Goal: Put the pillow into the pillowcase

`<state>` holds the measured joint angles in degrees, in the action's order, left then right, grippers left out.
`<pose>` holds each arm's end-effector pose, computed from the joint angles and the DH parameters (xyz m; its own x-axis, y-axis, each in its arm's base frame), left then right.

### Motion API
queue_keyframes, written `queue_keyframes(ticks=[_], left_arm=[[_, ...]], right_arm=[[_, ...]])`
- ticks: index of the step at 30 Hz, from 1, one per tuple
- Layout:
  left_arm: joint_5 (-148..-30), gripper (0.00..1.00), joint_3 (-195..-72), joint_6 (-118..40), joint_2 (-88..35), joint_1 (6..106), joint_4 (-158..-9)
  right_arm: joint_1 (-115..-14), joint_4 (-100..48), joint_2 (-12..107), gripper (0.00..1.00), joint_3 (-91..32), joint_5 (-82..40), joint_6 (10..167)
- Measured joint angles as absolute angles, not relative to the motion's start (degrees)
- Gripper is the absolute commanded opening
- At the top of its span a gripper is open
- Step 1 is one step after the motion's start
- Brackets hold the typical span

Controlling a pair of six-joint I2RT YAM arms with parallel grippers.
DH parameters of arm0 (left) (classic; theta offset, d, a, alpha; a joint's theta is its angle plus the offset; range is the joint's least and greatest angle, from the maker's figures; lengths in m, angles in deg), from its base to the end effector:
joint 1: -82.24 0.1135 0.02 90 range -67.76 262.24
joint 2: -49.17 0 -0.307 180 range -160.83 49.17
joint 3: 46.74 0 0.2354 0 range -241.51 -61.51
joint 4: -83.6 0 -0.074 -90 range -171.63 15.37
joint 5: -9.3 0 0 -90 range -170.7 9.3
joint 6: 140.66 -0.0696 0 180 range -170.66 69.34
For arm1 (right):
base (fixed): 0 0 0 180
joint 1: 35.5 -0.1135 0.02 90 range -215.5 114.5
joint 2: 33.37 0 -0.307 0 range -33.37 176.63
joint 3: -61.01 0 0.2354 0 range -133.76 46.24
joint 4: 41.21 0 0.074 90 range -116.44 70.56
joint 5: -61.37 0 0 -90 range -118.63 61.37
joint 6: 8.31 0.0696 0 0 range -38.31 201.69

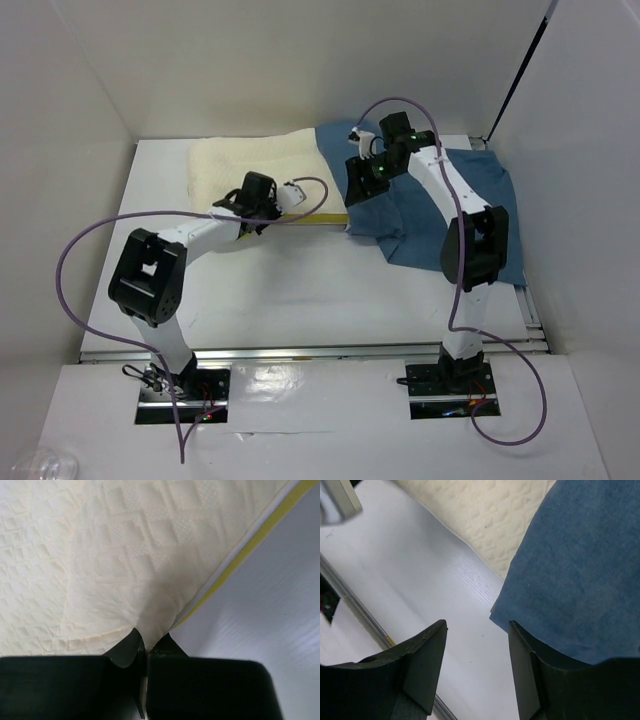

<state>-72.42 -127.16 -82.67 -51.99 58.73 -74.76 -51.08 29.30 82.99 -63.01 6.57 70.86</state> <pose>0.3755 -0.1524 0.2350 -0.3666 0.7315 -0.5749 0.5796 0.6629 0.4739 0.4220 0.1593 0.3035 -0.7530 -0.3694 -0.5446 -0.6255 0.6588 0.4180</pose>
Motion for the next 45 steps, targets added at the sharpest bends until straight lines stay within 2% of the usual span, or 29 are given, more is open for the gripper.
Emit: queue_keyframes(ticks=[10,16,24,38,45], left_arm=[[-84.9,0.0,-143.5,-73.9,-52.0,60.3,-53.5],[-88.6,0.0,-151.7,-70.3,-52.1,61.4,-46.1],[-90.0,0.0,-154.8,-69.6,-52.1,62.0,-42.9],[-90.7,0.0,-154.8,-68.3,-52.9,62.0,-42.5],[-91.3,0.0,-155.9,-68.2,-54.7,61.9,-41.7]], right_arm=[[-56.9,16.7,66.8,0.61,-50.8,-8.3,65.3],[-62.7,14.7,65.5,0.58,-48.5,-20.3,64.0],[-62.6,13.6,65.0,0.58,-45.9,-35.2,64.3],[-62.0,11.3,54.5,0.57,-43.3,-34.2,65.5],[-60.0,12.5,56.2,0.57,-43.3,-34.0,66.5]])
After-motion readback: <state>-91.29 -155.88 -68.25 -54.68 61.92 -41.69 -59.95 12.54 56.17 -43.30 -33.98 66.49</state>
